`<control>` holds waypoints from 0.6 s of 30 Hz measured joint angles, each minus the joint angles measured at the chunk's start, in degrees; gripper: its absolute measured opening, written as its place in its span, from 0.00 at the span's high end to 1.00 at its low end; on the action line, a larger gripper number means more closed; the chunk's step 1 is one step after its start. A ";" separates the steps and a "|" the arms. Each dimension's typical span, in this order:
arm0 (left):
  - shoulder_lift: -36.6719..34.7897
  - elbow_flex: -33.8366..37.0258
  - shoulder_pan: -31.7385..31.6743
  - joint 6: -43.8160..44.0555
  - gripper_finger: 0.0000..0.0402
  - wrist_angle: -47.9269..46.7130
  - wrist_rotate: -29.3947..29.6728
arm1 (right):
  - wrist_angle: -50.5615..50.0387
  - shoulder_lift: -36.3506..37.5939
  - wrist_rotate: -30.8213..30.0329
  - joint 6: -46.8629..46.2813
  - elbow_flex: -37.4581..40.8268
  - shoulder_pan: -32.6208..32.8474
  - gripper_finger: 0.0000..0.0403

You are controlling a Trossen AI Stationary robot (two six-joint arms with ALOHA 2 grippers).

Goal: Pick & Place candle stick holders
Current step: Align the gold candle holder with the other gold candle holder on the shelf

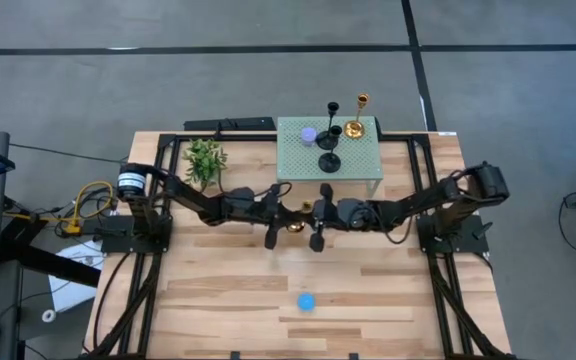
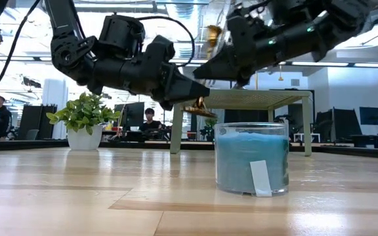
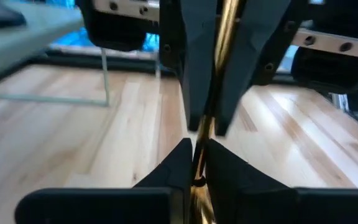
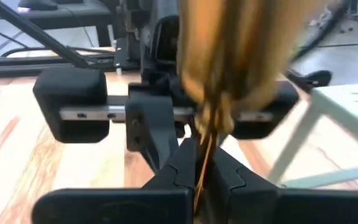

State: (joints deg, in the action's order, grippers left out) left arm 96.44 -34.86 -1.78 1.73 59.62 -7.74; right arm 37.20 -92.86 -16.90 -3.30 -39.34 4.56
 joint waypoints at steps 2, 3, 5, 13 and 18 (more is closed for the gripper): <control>-1.41 0.65 0.00 0.01 0.91 -0.11 0.21 | -0.93 2.69 -0.06 -0.63 1.51 0.00 0.99; -2.34 1.25 0.00 0.06 0.91 -0.32 0.15 | -1.08 3.86 -0.18 -0.60 2.28 0.00 0.99; -4.65 3.03 0.08 0.20 0.90 -2.28 -1.28 | -1.91 6.27 -2.14 -0.40 3.69 -0.05 1.00; -19.54 13.49 0.11 0.09 0.90 -4.93 0.35 | -10.97 10.92 -7.37 -1.45 4.82 -0.06 1.00; -28.95 19.28 0.13 0.06 0.90 -4.86 3.38 | -14.78 17.04 -7.50 -1.62 4.75 -0.30 1.00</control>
State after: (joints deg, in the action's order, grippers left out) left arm 67.49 -15.57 -1.65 1.79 54.76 -4.35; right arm 22.42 -75.82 -24.41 -4.92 -34.59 4.26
